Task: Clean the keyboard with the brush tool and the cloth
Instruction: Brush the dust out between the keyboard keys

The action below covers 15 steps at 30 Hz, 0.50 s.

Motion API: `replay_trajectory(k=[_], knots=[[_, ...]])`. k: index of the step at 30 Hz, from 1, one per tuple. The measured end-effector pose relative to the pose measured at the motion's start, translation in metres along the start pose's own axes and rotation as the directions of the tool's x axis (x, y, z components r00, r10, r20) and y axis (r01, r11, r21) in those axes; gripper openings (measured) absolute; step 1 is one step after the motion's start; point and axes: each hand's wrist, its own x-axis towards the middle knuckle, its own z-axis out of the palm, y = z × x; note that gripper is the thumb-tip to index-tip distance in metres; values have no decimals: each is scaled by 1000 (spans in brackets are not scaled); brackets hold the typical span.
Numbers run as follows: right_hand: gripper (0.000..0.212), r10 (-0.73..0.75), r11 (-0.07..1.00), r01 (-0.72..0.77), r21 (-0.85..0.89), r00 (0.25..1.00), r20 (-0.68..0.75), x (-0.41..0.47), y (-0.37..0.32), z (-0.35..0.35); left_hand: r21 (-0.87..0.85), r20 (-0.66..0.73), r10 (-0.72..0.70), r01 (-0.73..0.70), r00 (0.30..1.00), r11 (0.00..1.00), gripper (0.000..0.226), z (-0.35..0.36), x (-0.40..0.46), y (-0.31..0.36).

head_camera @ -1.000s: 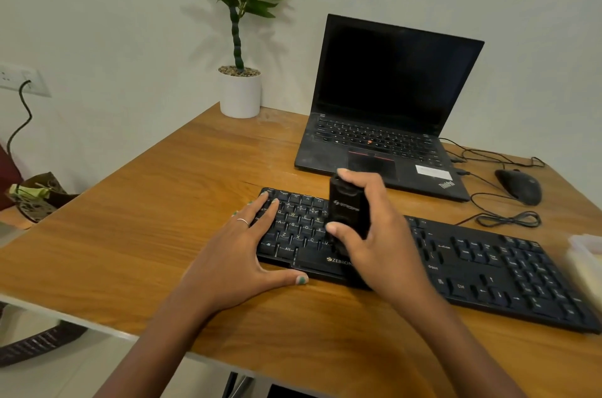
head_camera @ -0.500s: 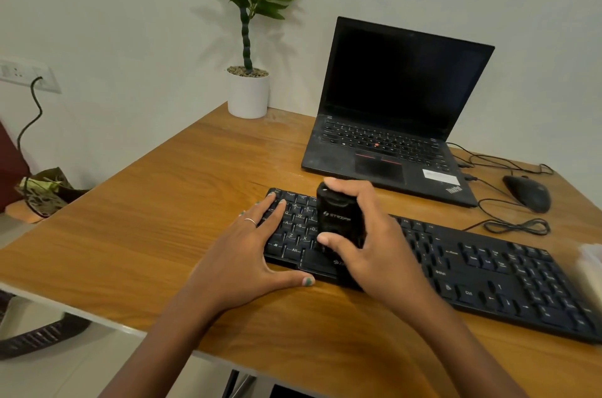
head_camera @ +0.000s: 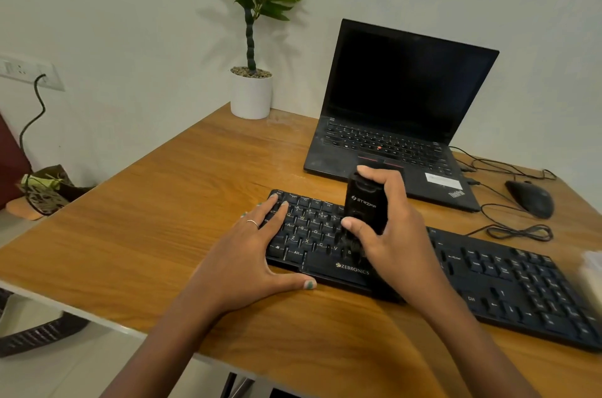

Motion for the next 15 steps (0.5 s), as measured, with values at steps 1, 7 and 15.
replay_trajectory(k=[1, 7, 15], knots=[[62, 0, 999, -1, 53, 1000, 11, -1, -2, 2, 3, -1, 2, -2, 1000, 1000, 125, 0, 0, 0], [62, 45, 997, -46, 67, 999, 14, 3, -1, -2, -3, -1, 3, -3, 1000, 1000, 126, 0, 1, 0], [61, 44, 996, -49, 71, 997, 64, 1, -3, -2, -11, 2, -3, 3, 1000, 1000, 127, 1, 1, -3]])
